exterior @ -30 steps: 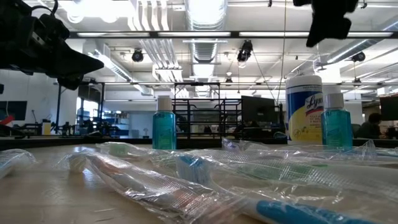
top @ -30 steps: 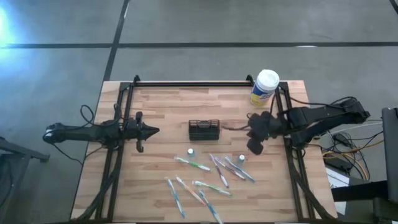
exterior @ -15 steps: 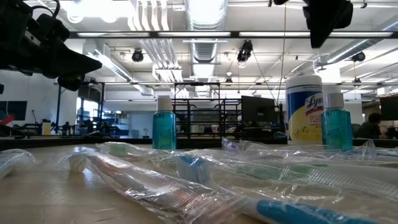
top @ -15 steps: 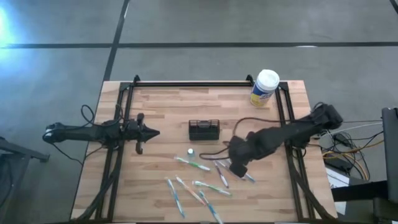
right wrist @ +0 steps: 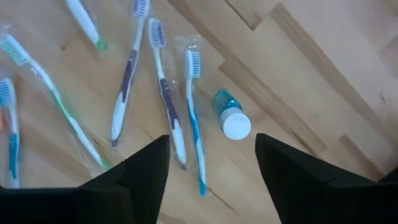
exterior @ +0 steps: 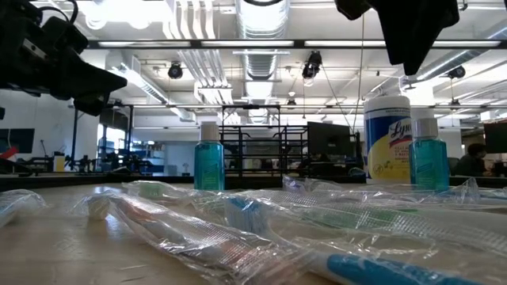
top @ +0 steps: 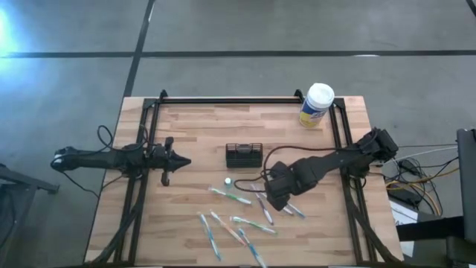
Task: Pick & Place toothbrushing station
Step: Put the right blue mouthwash bottle into the black organizer
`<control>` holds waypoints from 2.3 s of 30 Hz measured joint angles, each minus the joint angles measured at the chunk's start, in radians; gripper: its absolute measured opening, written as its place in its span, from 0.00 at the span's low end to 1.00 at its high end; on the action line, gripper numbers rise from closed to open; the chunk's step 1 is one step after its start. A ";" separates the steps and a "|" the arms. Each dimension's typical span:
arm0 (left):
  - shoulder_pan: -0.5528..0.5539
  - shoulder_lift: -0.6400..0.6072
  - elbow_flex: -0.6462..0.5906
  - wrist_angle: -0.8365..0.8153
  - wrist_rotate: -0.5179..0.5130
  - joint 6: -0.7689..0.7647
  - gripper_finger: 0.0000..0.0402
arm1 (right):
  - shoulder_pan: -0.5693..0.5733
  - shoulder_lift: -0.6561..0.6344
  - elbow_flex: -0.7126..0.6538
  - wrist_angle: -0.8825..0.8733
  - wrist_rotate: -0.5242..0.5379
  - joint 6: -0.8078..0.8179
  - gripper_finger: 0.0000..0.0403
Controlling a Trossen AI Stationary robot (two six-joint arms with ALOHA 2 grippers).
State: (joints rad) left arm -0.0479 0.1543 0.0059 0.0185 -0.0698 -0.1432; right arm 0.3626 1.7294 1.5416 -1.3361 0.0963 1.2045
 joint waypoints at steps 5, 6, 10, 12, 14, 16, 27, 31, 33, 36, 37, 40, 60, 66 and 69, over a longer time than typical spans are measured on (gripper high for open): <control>-0.001 0.003 0.000 -0.005 0.009 0.000 0.05 | 0.000 0.002 -0.017 0.001 0.001 0.032 0.62; -0.001 0.004 0.000 -0.005 0.010 0.000 0.05 | 0.000 0.002 -0.022 0.001 0.001 0.038 0.62; -0.001 0.004 0.000 -0.006 0.011 0.001 0.05 | 0.000 0.002 -0.050 0.002 0.002 0.050 0.60; -0.001 0.004 0.000 -0.006 0.011 0.001 0.05 | 0.000 0.002 -0.075 0.005 0.005 0.053 0.60; -0.001 0.004 0.000 -0.006 0.011 0.001 0.05 | 0.000 0.003 -0.100 0.008 0.004 0.053 0.59; -0.001 0.004 0.000 -0.005 0.011 0.001 0.05 | 0.000 0.005 -0.112 0.013 0.004 0.054 0.59; 0.000 0.004 0.000 -0.005 0.011 0.001 0.05 | 0.002 0.005 -0.152 0.049 -0.015 0.093 0.57; 0.000 0.005 0.000 -0.005 0.011 0.001 0.05 | 0.002 0.005 -0.176 0.088 -0.010 0.098 0.56; 0.000 0.005 0.000 -0.005 0.011 0.001 0.05 | 0.002 0.005 -0.190 0.117 -0.011 0.097 0.56; 0.000 0.005 0.000 -0.005 0.010 0.001 0.05 | 0.002 0.005 -0.205 0.145 -0.010 0.094 0.56; 0.000 0.005 0.000 -0.005 0.011 0.001 0.05 | 0.002 0.005 -0.210 0.145 -0.010 0.094 0.56; 0.000 0.005 0.000 -0.005 0.010 0.001 0.05 | 0.002 0.005 -0.226 0.145 -0.011 0.094 0.56; 0.000 0.006 0.000 -0.005 0.010 0.001 0.05 | 0.000 0.005 -0.241 0.172 -0.018 0.072 0.47; -0.001 0.006 0.000 -0.005 0.010 0.001 0.05 | -0.001 0.005 -0.241 0.172 -0.018 0.059 0.38; -0.001 0.006 0.000 -0.005 0.010 0.001 0.05 | -0.001 0.005 -0.241 0.172 -0.018 0.057 0.33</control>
State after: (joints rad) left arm -0.0486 0.1600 0.0059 0.0135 -0.0595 -0.1425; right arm 0.3618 1.7348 1.3010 -1.1637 0.0784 1.2611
